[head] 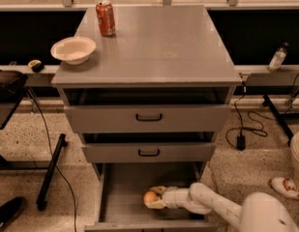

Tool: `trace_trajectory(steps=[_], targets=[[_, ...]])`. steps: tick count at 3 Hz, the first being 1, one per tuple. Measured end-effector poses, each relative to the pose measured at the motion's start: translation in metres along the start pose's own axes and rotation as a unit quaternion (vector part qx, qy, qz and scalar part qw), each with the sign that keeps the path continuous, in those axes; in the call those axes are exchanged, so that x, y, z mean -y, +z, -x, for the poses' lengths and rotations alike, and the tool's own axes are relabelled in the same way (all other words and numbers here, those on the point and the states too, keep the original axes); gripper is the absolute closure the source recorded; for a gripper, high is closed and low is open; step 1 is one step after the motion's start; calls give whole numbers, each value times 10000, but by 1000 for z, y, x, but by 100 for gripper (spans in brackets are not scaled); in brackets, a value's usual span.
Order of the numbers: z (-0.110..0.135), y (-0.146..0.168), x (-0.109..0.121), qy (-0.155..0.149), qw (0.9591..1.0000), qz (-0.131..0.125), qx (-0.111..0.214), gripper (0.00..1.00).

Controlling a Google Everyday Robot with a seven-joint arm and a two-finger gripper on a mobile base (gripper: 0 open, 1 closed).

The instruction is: Pick orange from bottom drawer and place on counter

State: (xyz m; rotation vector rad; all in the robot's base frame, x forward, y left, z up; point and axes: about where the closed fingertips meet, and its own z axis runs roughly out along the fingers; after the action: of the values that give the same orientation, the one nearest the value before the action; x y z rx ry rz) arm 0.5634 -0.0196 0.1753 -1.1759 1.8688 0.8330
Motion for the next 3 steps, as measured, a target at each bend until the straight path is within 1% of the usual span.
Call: trace_trajectory(steps=[1,2,3], targets=[[30,-60,2,-288,9987,-399,-111,100],[100,-134,-15,-1070,9887,-1011,-290,100],[100,-134,-16,-1066,9888,-1002,-287,100]])
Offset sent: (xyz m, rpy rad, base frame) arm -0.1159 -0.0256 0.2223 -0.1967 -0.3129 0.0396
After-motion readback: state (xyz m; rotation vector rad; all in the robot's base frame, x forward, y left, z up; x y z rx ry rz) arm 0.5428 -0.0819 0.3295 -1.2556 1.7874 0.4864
